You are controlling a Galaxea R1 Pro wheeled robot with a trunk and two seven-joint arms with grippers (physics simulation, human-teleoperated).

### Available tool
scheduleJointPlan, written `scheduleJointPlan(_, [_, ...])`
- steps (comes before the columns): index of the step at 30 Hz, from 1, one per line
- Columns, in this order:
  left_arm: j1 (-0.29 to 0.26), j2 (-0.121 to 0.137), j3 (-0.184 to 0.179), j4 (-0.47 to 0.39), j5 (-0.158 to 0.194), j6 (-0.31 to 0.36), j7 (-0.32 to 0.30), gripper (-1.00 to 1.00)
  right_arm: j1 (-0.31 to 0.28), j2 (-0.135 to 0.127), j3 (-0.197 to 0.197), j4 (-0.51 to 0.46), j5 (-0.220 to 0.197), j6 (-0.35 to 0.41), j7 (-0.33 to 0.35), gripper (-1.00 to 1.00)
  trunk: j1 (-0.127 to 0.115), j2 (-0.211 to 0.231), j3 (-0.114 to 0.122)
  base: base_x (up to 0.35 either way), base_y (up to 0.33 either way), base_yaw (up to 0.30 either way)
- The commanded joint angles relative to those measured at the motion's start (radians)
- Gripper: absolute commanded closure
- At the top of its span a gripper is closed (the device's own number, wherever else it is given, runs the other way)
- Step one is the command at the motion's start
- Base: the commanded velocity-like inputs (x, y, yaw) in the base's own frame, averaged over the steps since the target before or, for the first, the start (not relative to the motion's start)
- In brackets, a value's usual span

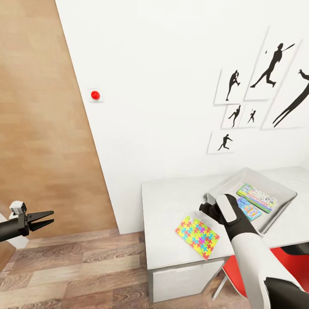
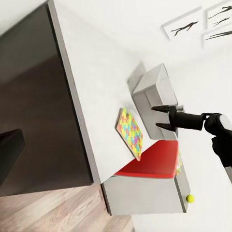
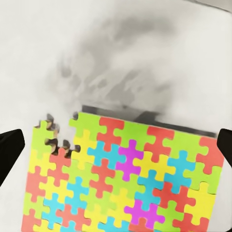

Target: Put all the toys in the child's room - the three board games (two on the bed and one on the table), the two jigsaw puzzles on the table, and the tennis ball on the table - inside the toy box on the table in the child's room.

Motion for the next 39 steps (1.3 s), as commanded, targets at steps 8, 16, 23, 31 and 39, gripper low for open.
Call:
scheduleJointPlan(8, [-0.001,0.0,0.0,0.0,-0.002,0.011,-0.004,-1.0,-0.001,-0.003,-0.001,-0.002,-0.011,0.001,-0.01,-1.0,0.001,-0.002,-0.015,0.077,0.0,0.0])
scheduleJointPlan(16, [-0.001,0.0,0.001,0.0,-0.002,0.011,-0.004,-1.0,-0.001,-0.013,-0.001,-0.002,-0.011,0.001,-0.01,-1.0,0.001,-0.002,-0.029,0.027,0.0,0.0])
scheduleJointPlan(23, [-0.001,0.0,0.0,0.0,-0.001,0.011,-0.004,-1.0,-0.001,-0.014,0.001,-0.002,-0.011,0.001,-0.01,-1.0,0.001,-0.002,-0.04,0.026,0.0,0.0])
scheduleJointPlan(31, [-0.001,0.0,0.0,0.0,-0.002,0.011,-0.004,-1.0,-0.001,-0.014,0.002,-0.002,-0.012,0.001,-0.009,-1.0,0.001,-0.002,-0.053,0.004,0.0,0.0])
scheduleJointPlan(39, [-0.001,0.0,0.0,0.0,-0.001,0.011,-0.004,-1.0,-0.001,-0.014,0.0,-0.002,-0.012,0.001,-0.008,-1.0,0.001,-0.002,-0.066,0.0,0.0,0.0])
